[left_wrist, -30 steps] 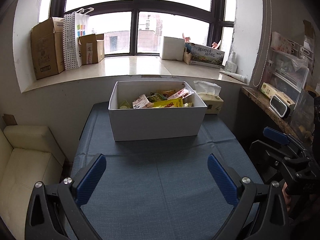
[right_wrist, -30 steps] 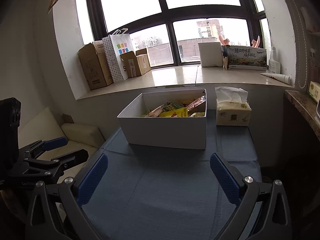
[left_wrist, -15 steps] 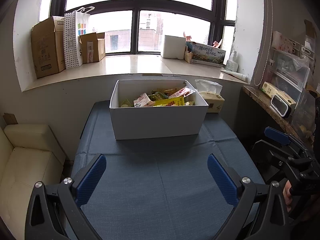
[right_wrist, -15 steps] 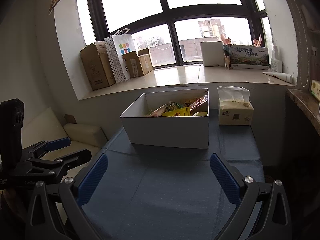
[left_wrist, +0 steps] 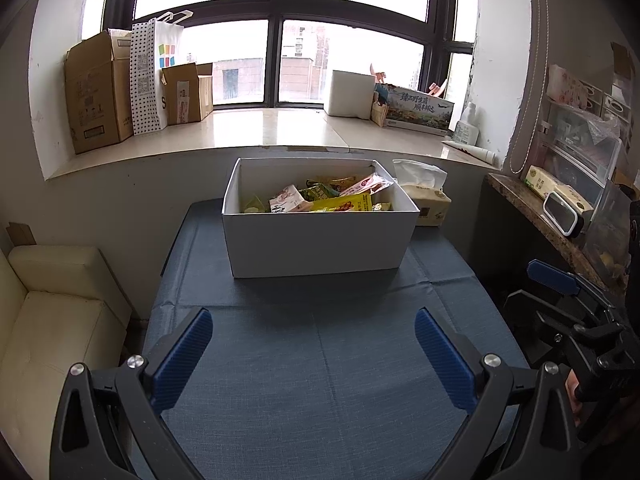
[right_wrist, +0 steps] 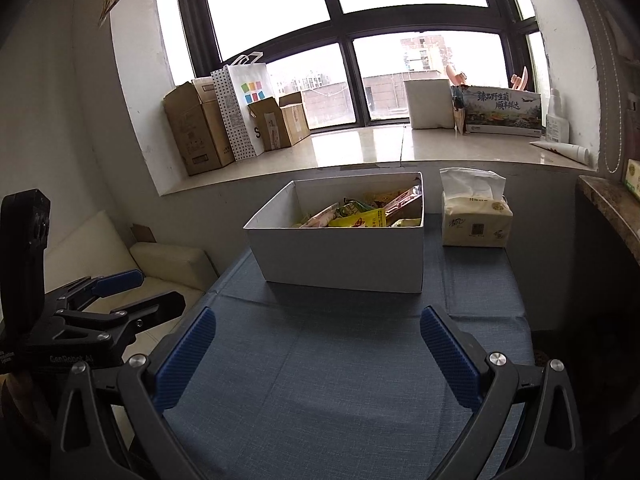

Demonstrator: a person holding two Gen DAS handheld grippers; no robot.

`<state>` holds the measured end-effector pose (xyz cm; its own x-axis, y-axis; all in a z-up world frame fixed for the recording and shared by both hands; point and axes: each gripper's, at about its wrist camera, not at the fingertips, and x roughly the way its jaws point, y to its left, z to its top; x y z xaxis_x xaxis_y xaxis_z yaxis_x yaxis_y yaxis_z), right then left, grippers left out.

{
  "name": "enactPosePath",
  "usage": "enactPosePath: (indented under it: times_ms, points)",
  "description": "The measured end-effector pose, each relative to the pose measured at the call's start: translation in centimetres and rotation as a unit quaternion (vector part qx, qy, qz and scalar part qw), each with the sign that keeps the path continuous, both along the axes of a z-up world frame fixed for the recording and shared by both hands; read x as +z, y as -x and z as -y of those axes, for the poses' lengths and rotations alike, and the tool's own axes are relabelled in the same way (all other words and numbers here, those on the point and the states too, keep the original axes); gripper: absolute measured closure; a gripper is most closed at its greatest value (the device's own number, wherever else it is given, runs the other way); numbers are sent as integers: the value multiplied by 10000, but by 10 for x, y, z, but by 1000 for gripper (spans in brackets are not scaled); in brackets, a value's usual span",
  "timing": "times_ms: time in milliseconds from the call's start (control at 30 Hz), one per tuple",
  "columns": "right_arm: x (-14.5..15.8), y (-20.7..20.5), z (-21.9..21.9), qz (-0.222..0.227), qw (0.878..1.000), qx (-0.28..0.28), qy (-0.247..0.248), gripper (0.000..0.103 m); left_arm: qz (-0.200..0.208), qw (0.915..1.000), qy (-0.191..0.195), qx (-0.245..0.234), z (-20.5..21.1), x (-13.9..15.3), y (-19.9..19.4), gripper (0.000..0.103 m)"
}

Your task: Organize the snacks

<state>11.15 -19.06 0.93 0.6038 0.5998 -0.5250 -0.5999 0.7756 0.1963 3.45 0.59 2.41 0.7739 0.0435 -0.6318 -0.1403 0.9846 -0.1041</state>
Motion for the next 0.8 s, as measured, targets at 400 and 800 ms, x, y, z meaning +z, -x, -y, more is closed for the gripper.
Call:
enactPosePath:
  times_ms: [400, 800]
  points:
    - [0, 2, 1, 12, 10000, 4, 5, 0, 4, 10000, -2, -9, 0, 0, 0, 0]
    - [0, 1, 0, 3, 10000, 18, 1, 0, -12, 10000, 13, -8, 0, -1, 0, 0]
